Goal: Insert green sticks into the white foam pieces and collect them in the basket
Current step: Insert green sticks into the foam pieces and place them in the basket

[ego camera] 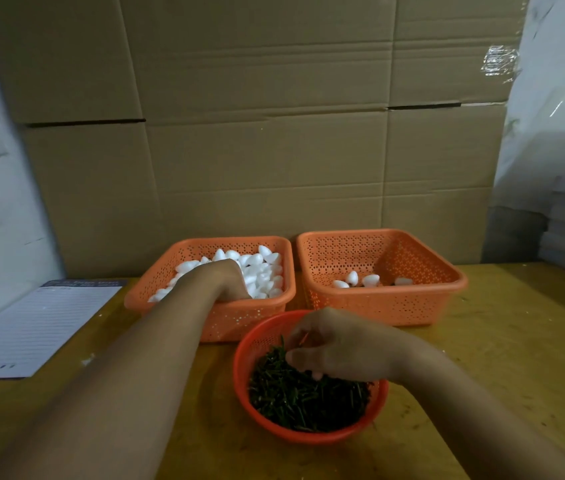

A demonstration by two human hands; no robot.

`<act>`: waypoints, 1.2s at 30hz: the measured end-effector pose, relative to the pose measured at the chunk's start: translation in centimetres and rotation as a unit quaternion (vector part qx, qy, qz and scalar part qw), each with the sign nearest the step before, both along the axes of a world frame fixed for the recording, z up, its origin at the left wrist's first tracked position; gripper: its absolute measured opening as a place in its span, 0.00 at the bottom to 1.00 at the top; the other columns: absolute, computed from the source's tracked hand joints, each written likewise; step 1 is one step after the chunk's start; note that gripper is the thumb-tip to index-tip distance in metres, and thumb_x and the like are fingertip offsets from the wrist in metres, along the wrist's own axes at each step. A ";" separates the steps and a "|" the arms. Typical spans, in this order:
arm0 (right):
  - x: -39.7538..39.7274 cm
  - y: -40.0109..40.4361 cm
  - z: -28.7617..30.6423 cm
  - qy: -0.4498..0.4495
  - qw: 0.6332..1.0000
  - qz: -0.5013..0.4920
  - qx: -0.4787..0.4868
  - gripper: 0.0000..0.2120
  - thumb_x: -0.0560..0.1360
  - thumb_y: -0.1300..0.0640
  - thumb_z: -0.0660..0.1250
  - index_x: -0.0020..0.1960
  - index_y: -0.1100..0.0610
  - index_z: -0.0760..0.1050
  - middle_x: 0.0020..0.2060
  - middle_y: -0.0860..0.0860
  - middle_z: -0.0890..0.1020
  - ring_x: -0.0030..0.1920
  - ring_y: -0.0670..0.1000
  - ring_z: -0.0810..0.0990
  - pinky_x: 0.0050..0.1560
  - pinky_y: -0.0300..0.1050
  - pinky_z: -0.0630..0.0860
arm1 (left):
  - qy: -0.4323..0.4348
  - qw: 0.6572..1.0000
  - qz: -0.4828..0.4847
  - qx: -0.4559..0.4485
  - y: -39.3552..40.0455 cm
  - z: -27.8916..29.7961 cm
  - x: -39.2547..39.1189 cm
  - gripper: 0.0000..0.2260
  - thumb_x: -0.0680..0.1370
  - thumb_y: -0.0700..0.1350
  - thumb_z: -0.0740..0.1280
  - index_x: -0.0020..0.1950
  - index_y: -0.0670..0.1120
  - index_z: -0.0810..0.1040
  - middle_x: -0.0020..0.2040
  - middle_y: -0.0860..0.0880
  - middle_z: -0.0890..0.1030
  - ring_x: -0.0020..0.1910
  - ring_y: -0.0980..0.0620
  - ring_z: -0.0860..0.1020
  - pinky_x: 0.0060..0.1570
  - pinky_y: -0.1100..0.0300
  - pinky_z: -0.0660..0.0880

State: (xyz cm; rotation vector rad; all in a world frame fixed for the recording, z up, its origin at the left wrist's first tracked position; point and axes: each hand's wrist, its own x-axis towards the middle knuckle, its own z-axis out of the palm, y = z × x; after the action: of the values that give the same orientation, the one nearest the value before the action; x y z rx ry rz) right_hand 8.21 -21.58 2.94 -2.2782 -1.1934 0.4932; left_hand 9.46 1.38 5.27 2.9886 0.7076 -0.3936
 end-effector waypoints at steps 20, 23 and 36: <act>0.6 0.2 -0.7 -0.092 0.996 0.003 -0.018 0.15 0.75 0.48 0.71 0.62 0.47 0.79 0.56 0.46 0.81 0.54 0.47 0.79 0.55 0.44 0.78 | -0.372 0.572 -0.007 -0.731 -1.6 -1.8 -5.9 0.03 0.73 0.42 0.75 0.46 0.46 0.86 0.51 0.42 0.86 0.51 0.45 0.85 0.44 0.57 0.82; 0.8 0.2 -0.8 -0.095 0.995 0.007 -0.029 0.18 0.74 0.48 0.73 0.64 0.46 0.78 0.56 0.45 0.81 0.54 0.47 0.79 0.52 0.42 0.77 | -0.327 0.550 -0.033 -0.768 -2.5 -1.6 -6.7 0.04 0.73 0.43 0.73 0.46 0.45 0.88 0.49 0.43 0.86 0.50 0.46 0.85 0.45 0.57 0.82; 0.1 0.6 -1.5 -0.112 0.992 0.012 -0.049 0.14 0.76 0.52 0.72 0.61 0.45 0.79 0.45 0.38 0.75 0.42 0.39 0.74 0.36 0.31 0.67 | -0.307 0.559 -0.011 -0.770 -3.4 -0.7 -7.6 0.09 0.70 0.46 0.75 0.49 0.46 0.87 0.48 0.45 0.83 0.41 0.52 0.82 0.37 0.60 0.80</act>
State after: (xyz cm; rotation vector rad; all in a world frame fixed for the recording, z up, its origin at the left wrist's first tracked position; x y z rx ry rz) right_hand 8.30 -20.94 1.39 -2.4574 -1.3313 0.3172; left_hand 1.84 -2.06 4.55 1.1973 0.0258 0.1050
